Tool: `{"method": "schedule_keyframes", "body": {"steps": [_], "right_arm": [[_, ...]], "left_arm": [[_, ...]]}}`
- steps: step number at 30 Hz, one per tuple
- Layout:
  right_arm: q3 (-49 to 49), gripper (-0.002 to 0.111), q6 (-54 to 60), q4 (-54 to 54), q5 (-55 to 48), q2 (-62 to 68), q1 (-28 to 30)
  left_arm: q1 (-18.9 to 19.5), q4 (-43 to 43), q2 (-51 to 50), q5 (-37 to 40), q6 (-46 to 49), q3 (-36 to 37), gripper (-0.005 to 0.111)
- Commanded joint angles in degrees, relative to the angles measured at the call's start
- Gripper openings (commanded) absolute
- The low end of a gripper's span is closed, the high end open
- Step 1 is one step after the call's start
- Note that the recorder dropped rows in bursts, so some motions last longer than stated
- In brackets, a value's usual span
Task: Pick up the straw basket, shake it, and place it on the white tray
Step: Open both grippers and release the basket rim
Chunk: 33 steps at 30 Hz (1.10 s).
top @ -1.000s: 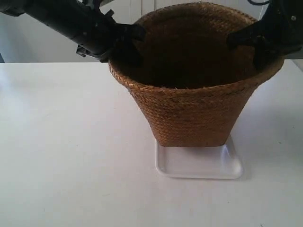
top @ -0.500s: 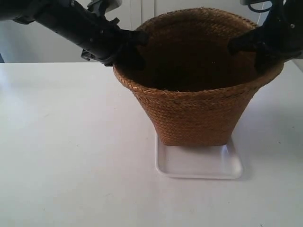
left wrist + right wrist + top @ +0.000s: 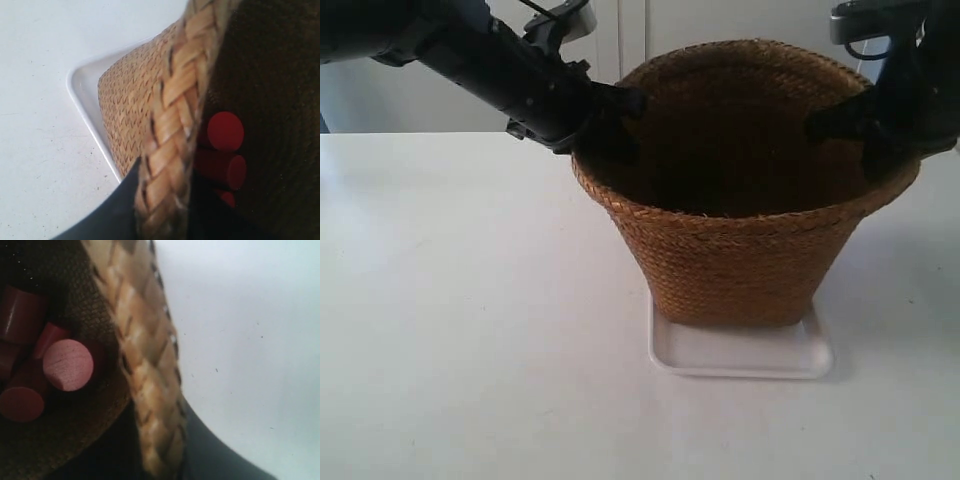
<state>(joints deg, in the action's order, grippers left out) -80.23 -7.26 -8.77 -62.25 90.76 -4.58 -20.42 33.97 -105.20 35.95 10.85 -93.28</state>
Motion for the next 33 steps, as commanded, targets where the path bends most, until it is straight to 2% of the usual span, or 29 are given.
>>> {"method": "schedule_keyframes", "body": {"steps": [1, 5, 9, 12, 16, 23, 28, 33], "right_arm": [[1.0, 0.0, 1.0, -6.2, -0.1, -0.3, 1.2], [1.0, 0.004, 1.0, -6.2, -0.1, -0.3, 1.2], [1.0, 0.021, 1.0, -6.2, -0.2, -0.3, 1.2], [1.0, 0.035, 1.0, -6.2, -0.3, -0.3, 1.2], [1.0, 0.051, 1.0, -6.0, -0.2, -0.3, 1.2], [1.0, 0.061, 1.0, -5.8, 0.7, -0.3, 1.2], [0.9, 0.081, 0.7, -4.0, 4.5, -2.3, 1.2], [0.8, 0.083, 0.6, -3.5, 8.4, -9.4, 1.2]], "left_arm": [[0.3, -1.1, 0.6, 0.9, 3.1, -0.8, 0.025], [0.3, -1.0, 0.6, 0.9, 3.1, -0.8, 0.042], [0.3, -0.9, 0.6, 0.9, 3.1, -0.8, 0.062], [0.3, -0.9, 0.6, 1.3, 3.1, -0.8, 0.069], [0.3, -1.0, 0.6, 2.3, 3.1, -0.8, 0.072], [0.3, -1.4, 0.6, 4.7, 4.3, -0.8, 0.072], [0.3, -1.3, 0.6, 4.9, 4.6, -0.8, 0.072], [0.3, -1.3, 0.6, 4.7, 7.4, -0.8, 0.072]]}}
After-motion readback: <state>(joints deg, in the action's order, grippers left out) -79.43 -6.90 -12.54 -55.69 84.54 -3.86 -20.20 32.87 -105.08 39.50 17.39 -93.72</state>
